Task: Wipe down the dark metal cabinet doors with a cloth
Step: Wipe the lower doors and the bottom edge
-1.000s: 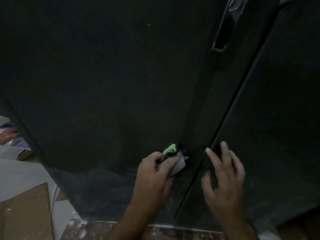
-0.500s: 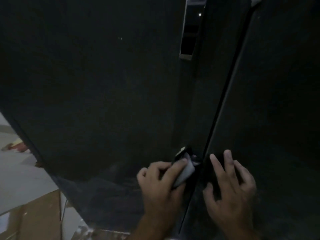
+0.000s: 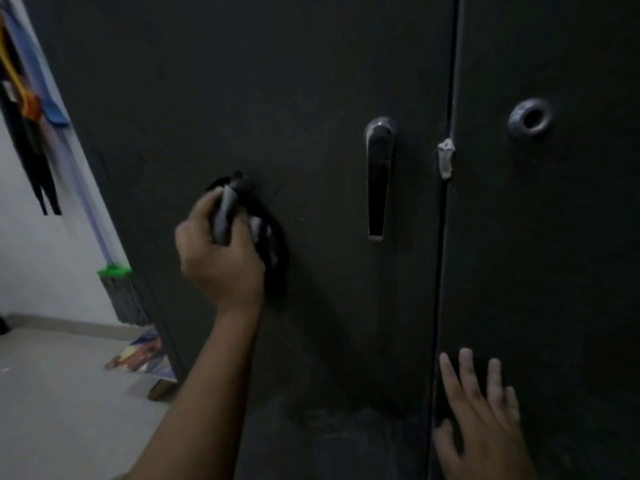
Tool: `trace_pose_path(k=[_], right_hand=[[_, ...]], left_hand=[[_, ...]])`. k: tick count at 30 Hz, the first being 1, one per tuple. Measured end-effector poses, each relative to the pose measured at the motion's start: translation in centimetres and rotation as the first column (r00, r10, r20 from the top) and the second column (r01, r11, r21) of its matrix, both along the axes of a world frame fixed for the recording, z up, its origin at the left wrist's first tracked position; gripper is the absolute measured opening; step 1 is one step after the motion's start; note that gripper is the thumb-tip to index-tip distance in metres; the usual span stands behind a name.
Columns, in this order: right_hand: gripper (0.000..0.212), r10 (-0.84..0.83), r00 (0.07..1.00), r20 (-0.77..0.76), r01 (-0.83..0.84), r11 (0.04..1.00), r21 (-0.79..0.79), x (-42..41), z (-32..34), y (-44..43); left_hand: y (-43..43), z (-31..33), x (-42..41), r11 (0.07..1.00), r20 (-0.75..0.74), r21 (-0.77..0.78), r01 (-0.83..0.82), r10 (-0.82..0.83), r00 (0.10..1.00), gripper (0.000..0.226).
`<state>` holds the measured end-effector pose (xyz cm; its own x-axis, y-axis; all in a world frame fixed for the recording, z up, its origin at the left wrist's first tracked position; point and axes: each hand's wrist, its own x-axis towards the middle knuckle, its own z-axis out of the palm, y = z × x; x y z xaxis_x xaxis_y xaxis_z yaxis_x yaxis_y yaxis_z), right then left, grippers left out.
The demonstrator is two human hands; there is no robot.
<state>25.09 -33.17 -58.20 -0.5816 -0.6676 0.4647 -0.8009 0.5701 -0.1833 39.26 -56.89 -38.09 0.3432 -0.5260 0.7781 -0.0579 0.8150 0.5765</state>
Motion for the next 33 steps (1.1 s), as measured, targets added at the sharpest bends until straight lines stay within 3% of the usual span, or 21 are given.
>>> trace_pose_path(k=[3,7,11,16,17,19,22,24,28,33], right_hand=[[0.100,-0.012,1.000,0.004,0.012,1.000,-0.006,0.6,1.7,0.5],[0.094,-0.042,0.995,0.089,0.051,0.993,-0.104,0.7,3.9,1.1],[0.115,-0.124,0.953,0.278,0.172,0.973,-0.155,0.2,4.7,1.2],[0.103,-0.080,0.932,0.354,0.110,0.992,-0.066,-0.1,4.9,1.4],[0.106,-0.075,0.932,0.356,0.109,0.991,-0.076,-0.3,4.8,1.5],[0.109,-0.069,0.935,0.347,0.103,0.991,-0.082,-0.6,4.5,1.9],[0.110,-0.037,0.945,0.326,0.077,0.991,-0.112,-0.9,3.9,2.2],[0.110,-0.021,0.949,0.315,0.060,0.992,-0.114,-0.9,3.7,2.4],[0.109,0.006,0.952,0.306,0.036,0.991,-0.131,-1.7,3.1,3.0],[0.092,-0.019,0.976,0.215,0.059,0.982,-0.180,-1.7,2.5,3.1]], left_hand=[[0.4,1.7,-0.8,0.999,0.041,-0.032,-0.008,0.009,0.999,0.039],[2.6,-1.6,-2.9,0.970,0.279,-0.240,0.046,0.024,0.960,0.041],[4.5,-7.1,-4.4,0.852,0.529,-0.469,0.232,0.060,0.847,0.023],[3.9,-10.3,-3.5,0.736,0.655,-0.585,0.342,0.180,0.734,0.020],[3.6,-9.7,-3.3,0.743,0.645,-0.577,0.340,0.158,0.748,0.020],[3.5,-7.5,-3.2,0.840,0.533,-0.468,0.273,0.022,0.846,0.025],[4.8,-3.2,-4.2,0.971,0.117,-0.141,0.191,-0.175,0.978,0.028],[6.1,-1.6,-5.5,0.984,-0.001,-0.090,0.153,-0.154,0.988,0.030],[7.9,-3.9,-7.9,0.967,0.084,-0.227,0.114,-0.098,0.992,0.036],[9.0,-9.1,-9.0,0.931,0.206,-0.271,0.246,-0.193,0.959,0.036]])
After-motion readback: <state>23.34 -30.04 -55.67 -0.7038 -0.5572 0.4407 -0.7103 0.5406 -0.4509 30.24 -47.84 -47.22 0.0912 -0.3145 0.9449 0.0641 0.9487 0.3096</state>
